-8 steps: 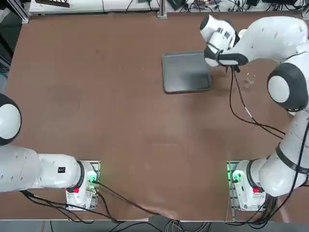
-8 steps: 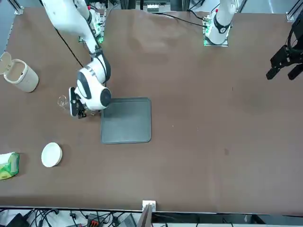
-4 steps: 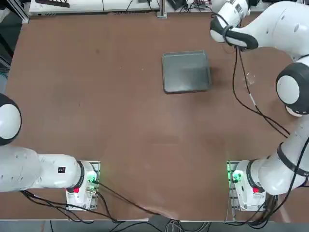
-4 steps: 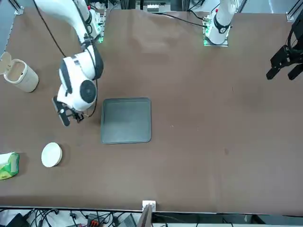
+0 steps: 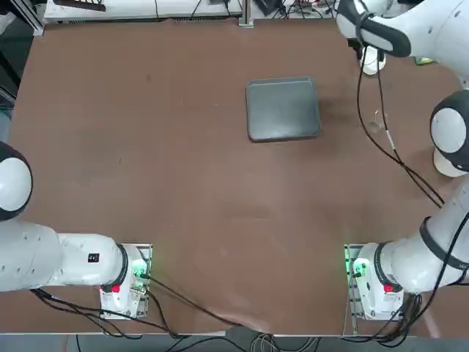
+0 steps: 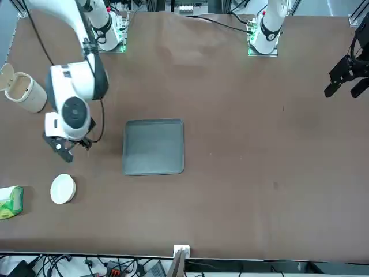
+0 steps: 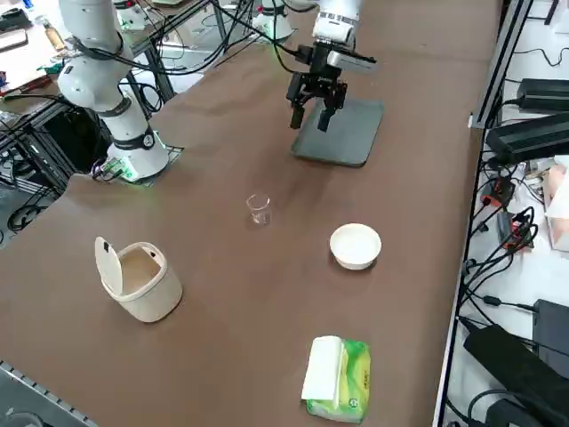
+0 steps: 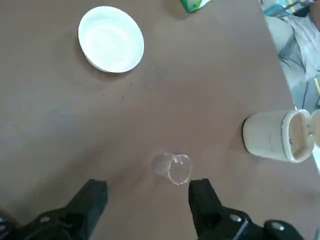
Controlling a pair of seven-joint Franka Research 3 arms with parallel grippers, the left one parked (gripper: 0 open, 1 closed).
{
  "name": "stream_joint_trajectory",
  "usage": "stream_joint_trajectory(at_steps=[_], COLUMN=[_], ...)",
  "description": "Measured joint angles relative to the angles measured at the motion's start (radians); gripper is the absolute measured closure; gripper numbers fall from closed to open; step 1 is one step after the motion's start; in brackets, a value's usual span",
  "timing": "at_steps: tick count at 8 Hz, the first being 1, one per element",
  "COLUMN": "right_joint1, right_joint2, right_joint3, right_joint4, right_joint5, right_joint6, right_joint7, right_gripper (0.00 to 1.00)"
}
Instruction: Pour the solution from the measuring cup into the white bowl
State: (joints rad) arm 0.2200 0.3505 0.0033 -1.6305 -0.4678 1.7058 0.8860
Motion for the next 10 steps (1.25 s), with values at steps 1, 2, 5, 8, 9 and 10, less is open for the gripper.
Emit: stream_joint_trajectory(at_steps=[1, 2, 5, 8, 9, 10], right_joint1=[-0.025, -0.047, -0.137, -0.215, -0.221, -0.225], right_joint2=[-0.021, -0.038, -0.086, -0.149, -0.170, -0.191], right_joint3=[-0.001, -0.001, -0.003, -0.004, -0.003, -0.003], right_joint4=[0.003, 0.007, 0.043, 0.051, 0.051, 0.051], right_joint5=[0.020, 0.043, 0.175, 0.269, 0.273, 0.290], right_joint6=[-0.003, -0.012, -0.041, -0.059, -0.069, -0.080], right_joint7=[-0.100, -0.194, -0.490, -0.732, -0.787, -0.835], right_gripper=[0.00, 0.00, 0.00, 0.01, 0.01, 0.00])
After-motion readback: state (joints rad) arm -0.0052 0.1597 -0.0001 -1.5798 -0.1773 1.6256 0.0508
